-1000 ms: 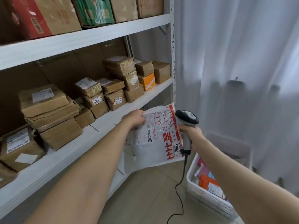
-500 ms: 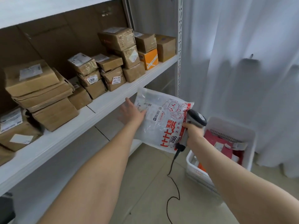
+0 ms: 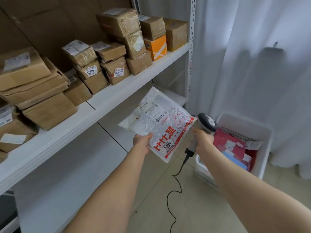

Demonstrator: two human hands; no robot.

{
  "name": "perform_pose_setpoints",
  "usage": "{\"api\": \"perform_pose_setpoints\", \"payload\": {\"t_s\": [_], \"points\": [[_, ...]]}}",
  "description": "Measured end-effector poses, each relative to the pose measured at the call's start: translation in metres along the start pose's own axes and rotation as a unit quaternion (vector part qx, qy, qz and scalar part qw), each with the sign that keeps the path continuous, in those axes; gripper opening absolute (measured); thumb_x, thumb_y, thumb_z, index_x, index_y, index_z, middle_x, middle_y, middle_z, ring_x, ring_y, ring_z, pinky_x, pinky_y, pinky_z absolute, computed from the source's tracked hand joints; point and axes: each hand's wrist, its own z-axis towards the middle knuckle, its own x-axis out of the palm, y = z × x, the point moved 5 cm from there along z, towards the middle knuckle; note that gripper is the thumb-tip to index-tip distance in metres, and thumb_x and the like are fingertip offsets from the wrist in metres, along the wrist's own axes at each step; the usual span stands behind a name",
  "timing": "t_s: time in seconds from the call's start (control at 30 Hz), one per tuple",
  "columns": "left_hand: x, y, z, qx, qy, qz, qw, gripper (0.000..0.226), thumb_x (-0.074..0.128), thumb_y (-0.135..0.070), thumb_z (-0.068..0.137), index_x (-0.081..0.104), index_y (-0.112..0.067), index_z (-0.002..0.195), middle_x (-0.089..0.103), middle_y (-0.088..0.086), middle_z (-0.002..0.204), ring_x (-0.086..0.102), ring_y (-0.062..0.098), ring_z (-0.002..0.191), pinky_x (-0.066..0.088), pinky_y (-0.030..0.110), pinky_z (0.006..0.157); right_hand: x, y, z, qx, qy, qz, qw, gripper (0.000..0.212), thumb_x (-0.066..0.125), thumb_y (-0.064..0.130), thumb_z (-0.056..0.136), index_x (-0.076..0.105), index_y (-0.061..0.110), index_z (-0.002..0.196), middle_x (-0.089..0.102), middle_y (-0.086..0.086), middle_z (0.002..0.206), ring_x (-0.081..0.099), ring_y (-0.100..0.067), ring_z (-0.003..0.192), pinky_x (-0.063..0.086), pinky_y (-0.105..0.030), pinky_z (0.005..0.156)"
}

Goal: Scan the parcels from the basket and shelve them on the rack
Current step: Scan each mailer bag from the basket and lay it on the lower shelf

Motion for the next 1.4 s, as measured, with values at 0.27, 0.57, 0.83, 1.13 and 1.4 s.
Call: {"api": "perform_pose_setpoints", "payload": {"t_s": [0.27, 0.57, 0.83, 1.13, 1.4], "points": [[-0.047, 0.001, 0.005, -0.013, -0.031, 0.088, 0.996, 0.017, 0.062, 0.003, 0.087, 0.057, -0.006, 0.101, 0.066, 0.018, 0.113, 0.066, 0.033, 0.095, 0.053, 0.049, 0.088, 0.032, -0.033, -0.001, 0.018, 0.074, -0.136, 0.988, 0.024, 0.073, 0.01, 0.083, 0.056, 0.013, 0.099, 0.061, -0.004, 0.085, 0.057, -0.021, 0.075, 0.047, -0.038, 0.073], [-0.077, -0.028, 0.0, 0.011, -0.027, 0.104, 0.994, 0.034, 0.063, 0.0, 0.088, 0.054, -0.005, 0.12, 0.065, 0.015, 0.116, 0.065, 0.033, 0.101, 0.051, 0.052, 0.091, 0.062, -0.041, -0.012, 0.005, 0.104, -0.17, 0.98, 0.031, 0.074, 0.009, 0.081, 0.055, 0.011, 0.105, 0.061, -0.01, 0.093, 0.06, -0.027, 0.084, 0.052, -0.041, 0.082], [-0.131, 0.018, 0.02, -0.007, -0.137, 0.112, 0.984, 0.019, 0.06, -0.001, 0.089, 0.047, -0.006, 0.103, 0.062, 0.013, 0.099, 0.064, 0.029, 0.08, 0.053, 0.04, 0.071, 0.09, -0.092, -0.029, 0.029, 0.176, -0.222, 0.959, 0.017, 0.071, 0.004, 0.084, 0.057, 0.009, 0.092, 0.061, -0.008, 0.085, 0.06, -0.025, 0.082, 0.053, -0.039, 0.075], [-0.253, 0.062, 0.054, -0.005, -0.232, 0.126, 0.965, 0.011, 0.052, -0.004, 0.091, 0.053, -0.009, 0.101, 0.063, 0.013, 0.094, 0.062, 0.025, 0.068, 0.048, 0.028, 0.052, 0.132, -0.213, -0.047, 0.053, 0.211, -0.251, 0.943, 0.02, 0.071, 0.002, 0.084, 0.056, 0.011, 0.093, 0.055, 0.001, 0.08, 0.052, -0.021, 0.082, 0.042, -0.036, 0.082], [-0.414, 0.098, 0.12, -0.037, -0.281, 0.138, 0.949, 0.015, 0.054, -0.013, 0.093, 0.055, -0.008, 0.107, 0.067, 0.016, 0.098, 0.067, 0.028, 0.074, 0.056, 0.035, 0.063, 0.211, -0.369, -0.07, 0.078, 0.194, -0.253, 0.945, 0.021, 0.073, 0.003, 0.082, 0.061, 0.006, 0.099, 0.061, -0.002, 0.08, 0.057, -0.015, 0.071, 0.048, -0.027, 0.067]]}}
